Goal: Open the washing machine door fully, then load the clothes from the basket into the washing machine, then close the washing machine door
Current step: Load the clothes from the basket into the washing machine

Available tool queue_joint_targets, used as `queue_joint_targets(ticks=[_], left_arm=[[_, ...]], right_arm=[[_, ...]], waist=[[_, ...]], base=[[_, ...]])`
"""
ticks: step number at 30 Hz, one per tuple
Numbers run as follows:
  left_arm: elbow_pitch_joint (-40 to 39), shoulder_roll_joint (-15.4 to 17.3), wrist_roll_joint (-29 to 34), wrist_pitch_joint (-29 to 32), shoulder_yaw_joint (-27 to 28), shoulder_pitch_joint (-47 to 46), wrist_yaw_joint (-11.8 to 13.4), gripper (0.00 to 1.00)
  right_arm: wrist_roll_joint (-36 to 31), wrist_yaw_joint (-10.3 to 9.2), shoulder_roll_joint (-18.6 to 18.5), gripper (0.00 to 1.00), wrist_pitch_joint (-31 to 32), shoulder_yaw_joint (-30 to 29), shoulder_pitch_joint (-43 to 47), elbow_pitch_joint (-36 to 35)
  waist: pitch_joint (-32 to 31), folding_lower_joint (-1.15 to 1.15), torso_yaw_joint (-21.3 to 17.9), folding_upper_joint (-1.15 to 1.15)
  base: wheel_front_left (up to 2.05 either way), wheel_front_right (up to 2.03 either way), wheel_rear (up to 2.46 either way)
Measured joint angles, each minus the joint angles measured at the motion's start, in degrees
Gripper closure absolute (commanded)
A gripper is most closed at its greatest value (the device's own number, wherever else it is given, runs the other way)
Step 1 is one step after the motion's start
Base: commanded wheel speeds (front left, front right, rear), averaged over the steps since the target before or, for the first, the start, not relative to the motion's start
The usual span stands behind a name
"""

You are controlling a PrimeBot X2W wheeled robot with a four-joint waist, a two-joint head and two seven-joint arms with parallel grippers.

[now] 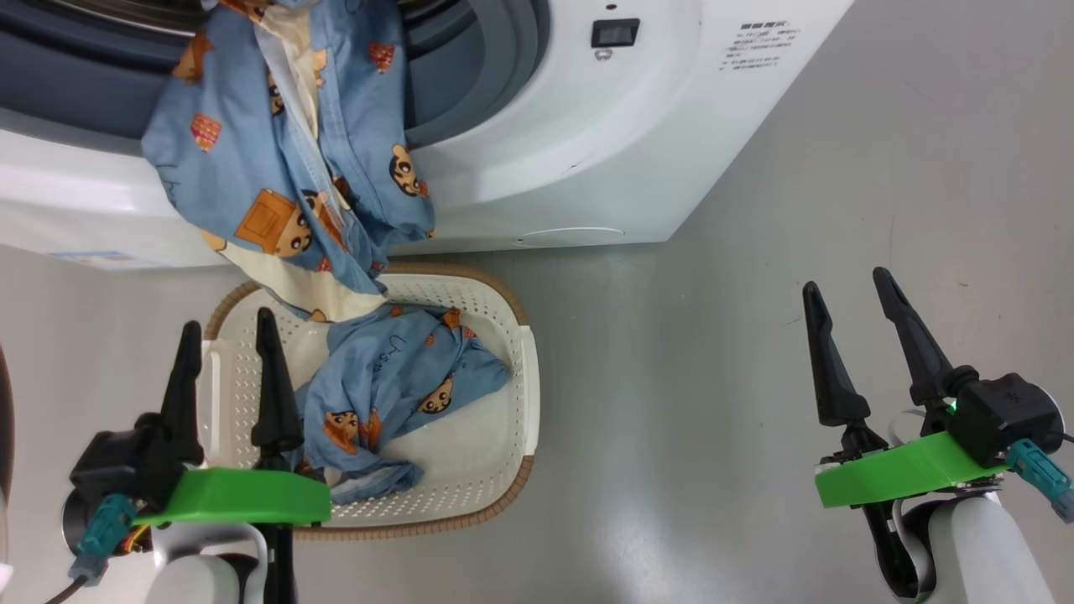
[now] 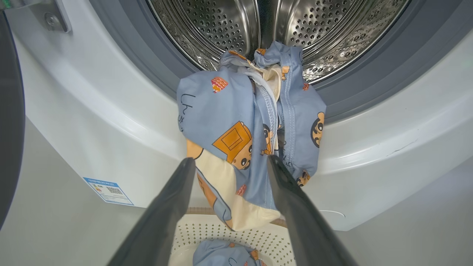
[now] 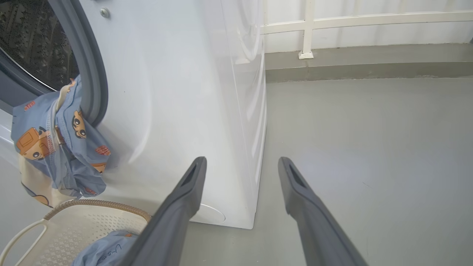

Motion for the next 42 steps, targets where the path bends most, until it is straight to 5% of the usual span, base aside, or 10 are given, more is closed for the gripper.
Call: queue_joint_targets(ticks=[21,42], left_arm=[[0.3,1.3,-2.3,1.0,0.2,-0.5,0.2,0.00],[21.9,4.3,-6.0,-2.0,3.9,-17.0,-3.1,0.00]], right_arm=[[0.5,0.00,0.0,0.00,0.0,0.9,-0.1,-0.1],[2.5,0.00,0.0,0.00,0.0,0.9,-2.2,-1.6]], waist=[[1.3,0.00,-1.8,0.00],[6.4,0.00,-8.5,0.00]], base=[[0.00,0.00,0.00],[0.00,0.00,0.00]])
